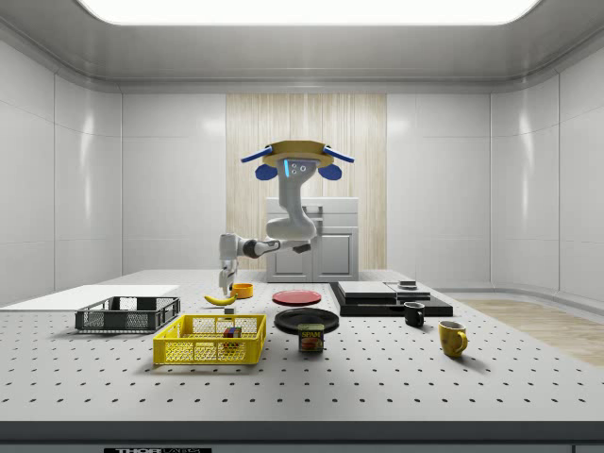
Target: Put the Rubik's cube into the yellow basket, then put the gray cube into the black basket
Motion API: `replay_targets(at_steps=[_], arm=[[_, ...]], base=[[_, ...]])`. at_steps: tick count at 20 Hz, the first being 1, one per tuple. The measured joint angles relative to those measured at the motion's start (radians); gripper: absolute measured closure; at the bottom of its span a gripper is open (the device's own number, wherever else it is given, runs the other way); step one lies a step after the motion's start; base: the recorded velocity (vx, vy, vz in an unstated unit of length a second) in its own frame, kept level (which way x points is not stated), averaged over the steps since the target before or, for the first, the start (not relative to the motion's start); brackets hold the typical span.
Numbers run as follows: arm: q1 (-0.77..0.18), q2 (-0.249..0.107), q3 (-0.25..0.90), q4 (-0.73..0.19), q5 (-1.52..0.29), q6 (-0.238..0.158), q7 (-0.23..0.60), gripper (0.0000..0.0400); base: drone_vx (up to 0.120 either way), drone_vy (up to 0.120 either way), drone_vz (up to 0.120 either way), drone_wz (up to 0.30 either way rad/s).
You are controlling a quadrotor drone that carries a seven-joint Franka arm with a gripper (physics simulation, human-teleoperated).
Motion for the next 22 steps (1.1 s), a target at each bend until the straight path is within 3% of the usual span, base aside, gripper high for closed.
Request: replay_targets(at_steps=[8, 14, 19, 22], arm=[[0.001, 0.001, 0.000, 0.000, -0.001, -0.001, 0.000, 0.0000], [0.001, 0.002, 0.000, 0.000, -0.001, -0.002, -0.001, 0.0000], [0.001, 0.003, -0.001, 0.000, -0.001, -0.003, -0.001, 0.0000], [0.001, 0.003, -0.002, 0.000, -0.003, -0.003, -0.001, 0.0000]], base=[[0.000, -0.115, -0.015, 0.000], [0.000, 0.033, -0.120, 0.000], [0.000, -0.032, -0.120, 0.000], [0.000, 0.000, -0.027, 0.000]])
